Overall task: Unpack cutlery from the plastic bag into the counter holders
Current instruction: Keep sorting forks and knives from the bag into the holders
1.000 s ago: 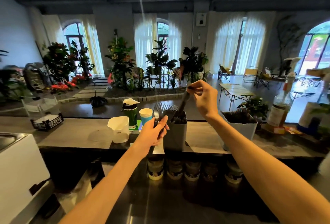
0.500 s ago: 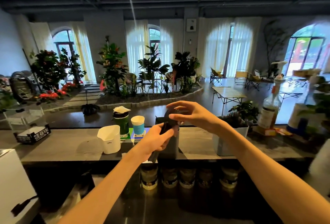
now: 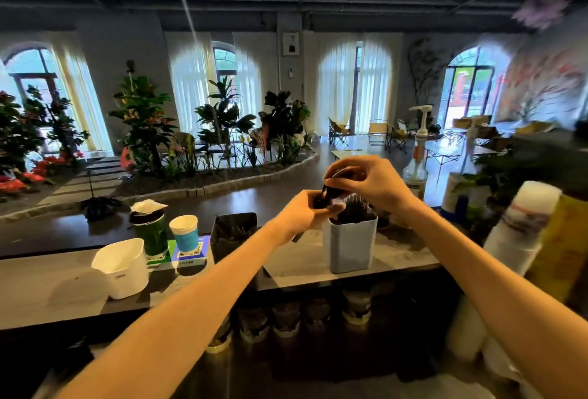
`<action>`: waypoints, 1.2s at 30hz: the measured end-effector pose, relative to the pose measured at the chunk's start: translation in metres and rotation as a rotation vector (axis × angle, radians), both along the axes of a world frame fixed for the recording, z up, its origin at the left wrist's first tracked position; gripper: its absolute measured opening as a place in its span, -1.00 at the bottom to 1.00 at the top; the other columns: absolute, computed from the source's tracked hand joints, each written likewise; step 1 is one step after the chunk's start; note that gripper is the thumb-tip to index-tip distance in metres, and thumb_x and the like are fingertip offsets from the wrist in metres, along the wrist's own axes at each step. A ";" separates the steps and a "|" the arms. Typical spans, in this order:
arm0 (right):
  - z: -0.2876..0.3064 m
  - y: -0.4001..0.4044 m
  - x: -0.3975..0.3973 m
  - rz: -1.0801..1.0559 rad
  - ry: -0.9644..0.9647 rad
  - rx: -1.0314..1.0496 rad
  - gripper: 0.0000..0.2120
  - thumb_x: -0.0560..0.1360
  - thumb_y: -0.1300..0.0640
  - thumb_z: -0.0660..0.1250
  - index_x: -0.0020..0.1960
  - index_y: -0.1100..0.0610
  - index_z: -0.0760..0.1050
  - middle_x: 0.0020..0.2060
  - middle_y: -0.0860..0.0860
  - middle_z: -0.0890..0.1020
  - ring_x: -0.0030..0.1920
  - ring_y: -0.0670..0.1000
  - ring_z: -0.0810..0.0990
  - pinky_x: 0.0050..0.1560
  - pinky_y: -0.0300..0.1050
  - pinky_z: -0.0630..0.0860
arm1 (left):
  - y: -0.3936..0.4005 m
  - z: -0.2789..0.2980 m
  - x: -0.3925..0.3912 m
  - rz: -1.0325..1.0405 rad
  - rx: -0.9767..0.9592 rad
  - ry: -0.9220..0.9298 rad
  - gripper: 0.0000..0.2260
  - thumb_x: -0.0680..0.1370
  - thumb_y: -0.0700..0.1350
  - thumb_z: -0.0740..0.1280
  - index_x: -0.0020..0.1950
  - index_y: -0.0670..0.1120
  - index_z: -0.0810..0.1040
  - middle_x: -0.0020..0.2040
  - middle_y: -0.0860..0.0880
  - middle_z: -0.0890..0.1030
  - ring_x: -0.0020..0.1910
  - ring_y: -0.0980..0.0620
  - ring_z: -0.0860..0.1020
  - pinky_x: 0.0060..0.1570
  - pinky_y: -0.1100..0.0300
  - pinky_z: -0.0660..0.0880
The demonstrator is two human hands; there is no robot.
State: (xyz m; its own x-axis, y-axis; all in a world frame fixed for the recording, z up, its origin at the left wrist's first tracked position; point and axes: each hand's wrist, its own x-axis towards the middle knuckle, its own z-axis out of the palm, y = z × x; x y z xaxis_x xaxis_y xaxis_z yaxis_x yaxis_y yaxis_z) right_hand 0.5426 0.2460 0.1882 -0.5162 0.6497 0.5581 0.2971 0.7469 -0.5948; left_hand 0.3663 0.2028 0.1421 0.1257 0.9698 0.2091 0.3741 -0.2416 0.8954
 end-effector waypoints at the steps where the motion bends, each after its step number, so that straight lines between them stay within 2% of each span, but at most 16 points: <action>1: 0.003 0.002 0.009 -0.033 0.032 0.030 -0.83 0.47 0.19 0.51 0.06 0.09 0.68 -0.08 -0.08 0.73 -0.07 -0.20 0.70 0.07 -0.29 0.62 | 0.007 0.004 0.007 -0.010 0.015 -0.004 -0.73 0.58 -0.06 0.43 0.14 -0.25 0.62 -0.21 -0.03 0.64 -0.27 0.12 0.54 -0.14 0.27 0.49; 3: 0.010 0.009 0.026 -0.088 0.056 0.099 -0.81 0.46 0.21 0.52 0.07 0.11 0.69 -0.08 -0.04 0.73 -0.09 -0.20 0.71 0.04 -0.32 0.62 | 0.022 0.012 0.018 -0.020 0.063 0.041 -0.74 0.56 -0.11 0.46 0.11 -0.28 0.59 -0.11 -0.16 0.66 -0.17 -0.02 0.61 0.01 0.11 0.56; 5: 0.018 0.016 0.042 -0.121 0.065 0.160 -0.82 0.46 0.22 0.53 0.06 0.12 0.69 -0.11 -0.04 0.73 -0.13 -0.23 0.70 -0.02 -0.39 0.60 | 0.039 0.020 0.025 -0.005 0.086 0.070 -0.77 0.53 -0.19 0.47 0.09 -0.28 0.56 -0.09 -0.18 0.65 -0.07 -0.08 0.63 0.15 0.02 0.56; 8: 0.030 0.028 0.062 -0.195 0.040 0.258 -0.80 0.45 0.24 0.51 0.08 0.16 0.69 -0.13 -0.07 0.69 -0.19 -0.40 0.63 -0.09 -0.54 0.50 | 0.062 0.022 0.022 0.033 0.004 -0.084 -0.92 0.60 -0.29 0.32 0.08 -0.28 0.53 -0.05 -0.29 0.60 -0.08 -0.15 0.62 0.21 -0.05 0.57; 10: 0.031 0.039 0.070 -0.240 0.012 0.292 -0.79 0.46 0.26 0.49 0.09 0.20 0.68 -0.14 -0.06 0.66 -0.23 -0.44 0.59 -0.12 -0.60 0.44 | 0.076 0.015 0.017 0.128 0.073 0.106 -0.88 0.64 -0.30 0.26 0.13 -0.30 0.54 0.04 -0.34 0.62 -0.12 -0.10 0.63 -0.04 0.16 0.62; 11: 0.029 0.047 0.071 -0.257 0.005 0.295 -0.80 0.47 0.27 0.49 0.09 0.21 0.68 -0.15 -0.04 0.66 -0.26 -0.39 0.60 -0.14 -0.61 0.43 | 0.082 0.010 0.015 0.153 0.118 0.222 -0.88 0.63 -0.29 0.29 0.15 -0.29 0.54 0.05 -0.31 0.63 -0.10 -0.10 0.62 -0.09 0.16 0.62; 13: 0.024 0.063 0.070 -0.290 -0.022 0.295 -0.83 0.47 0.26 0.49 0.06 0.21 0.69 -0.14 0.02 0.70 -0.25 -0.27 0.62 -0.16 -0.59 0.44 | 0.091 -0.002 0.011 0.170 0.165 0.395 -0.83 0.57 -0.25 0.41 0.14 -0.22 0.55 0.04 -0.21 0.63 -0.02 -0.14 0.61 -0.01 -0.03 0.61; 16: 0.013 0.091 0.064 -0.312 -0.084 0.259 -0.86 0.48 0.24 0.50 0.04 0.16 0.70 -0.12 0.04 0.73 -0.17 -0.08 0.69 -0.12 -0.52 0.51 | 0.104 -0.017 0.009 0.175 0.148 0.463 -0.82 0.55 -0.24 0.44 0.11 -0.14 0.54 0.00 -0.10 0.62 -0.03 -0.09 0.60 -0.02 -0.04 0.60; 19: -0.001 0.115 0.053 -0.303 -0.153 0.210 -0.89 0.48 0.24 0.50 0.01 0.16 0.72 -0.13 0.04 0.74 -0.15 -0.04 0.70 -0.01 -0.25 0.63 | 0.114 -0.026 0.009 0.206 0.129 0.478 -0.85 0.57 -0.20 0.41 0.11 -0.13 0.53 0.00 -0.08 0.61 -0.03 -0.03 0.59 -0.04 0.10 0.58; 22: -0.022 0.137 0.039 -0.281 -0.237 0.177 -0.90 0.50 0.21 0.49 0.01 0.16 0.71 -0.12 0.05 0.74 -0.15 -0.03 0.69 0.00 -0.15 0.64 | 0.126 -0.038 0.008 0.254 0.097 0.505 -0.83 0.54 -0.29 0.35 0.09 -0.09 0.50 0.00 -0.07 0.59 0.01 -0.05 0.58 -0.04 0.08 0.57; 27: -0.071 0.163 0.015 -0.245 -0.486 0.158 -0.80 0.66 0.09 0.27 0.11 0.18 0.60 -0.01 0.14 0.69 0.01 0.16 0.64 0.04 0.02 0.57 | 0.142 -0.058 0.005 0.328 0.156 0.518 -0.89 0.66 -0.19 0.20 0.15 -0.12 0.48 0.10 -0.11 0.55 0.01 -0.08 0.52 0.00 0.02 0.51; 29: -0.092 0.168 0.015 -0.258 -0.618 0.326 -0.77 0.69 0.06 0.21 0.17 0.17 0.56 0.02 0.17 0.64 0.03 0.24 0.58 0.01 0.09 0.47 | 0.147 -0.065 0.004 0.354 0.188 0.496 -0.88 0.68 -0.17 0.17 0.13 -0.12 0.48 0.08 -0.09 0.53 0.03 -0.07 0.50 0.05 0.02 0.49; 31: -0.111 0.172 0.020 -0.283 -0.780 0.527 -0.71 0.69 0.01 0.18 0.34 0.07 0.50 0.15 0.14 0.55 0.10 0.24 0.48 0.06 0.13 0.43 | 0.151 -0.070 0.002 0.389 0.237 0.484 -0.87 0.68 -0.17 0.17 0.13 -0.12 0.49 0.04 -0.03 0.50 0.06 -0.07 0.48 0.07 0.03 0.47; 32: -0.119 0.173 0.023 -0.299 -0.808 0.544 -0.66 0.69 -0.06 0.12 0.38 0.00 0.46 0.22 0.11 0.48 0.16 0.21 0.43 0.11 0.13 0.41 | 0.153 -0.072 0.002 0.403 0.259 0.484 -0.87 0.68 -0.16 0.17 0.13 -0.12 0.50 0.04 -0.01 0.48 0.08 -0.07 0.48 0.09 0.03 0.47; 33: -0.125 0.174 0.024 -0.317 -0.765 0.515 -0.61 0.68 -0.14 0.04 0.38 -0.03 0.45 0.26 0.08 0.44 0.21 0.17 0.38 0.18 0.11 0.39 | 0.155 -0.073 0.000 0.408 0.268 0.478 -0.85 0.69 -0.13 0.17 0.16 -0.12 0.50 0.06 -0.02 0.50 0.12 -0.07 0.48 0.12 0.03 0.46; 36: -0.135 0.171 0.023 -0.367 -0.337 0.302 -0.46 0.63 -0.29 -0.03 0.36 0.01 0.44 0.30 0.01 0.42 0.29 0.06 0.37 0.32 0.00 0.37 | 0.156 -0.074 0.003 0.352 0.179 0.434 -0.72 0.71 -0.04 0.12 0.35 -0.10 0.46 0.31 -0.05 0.50 0.30 -0.05 0.45 0.28 0.06 0.40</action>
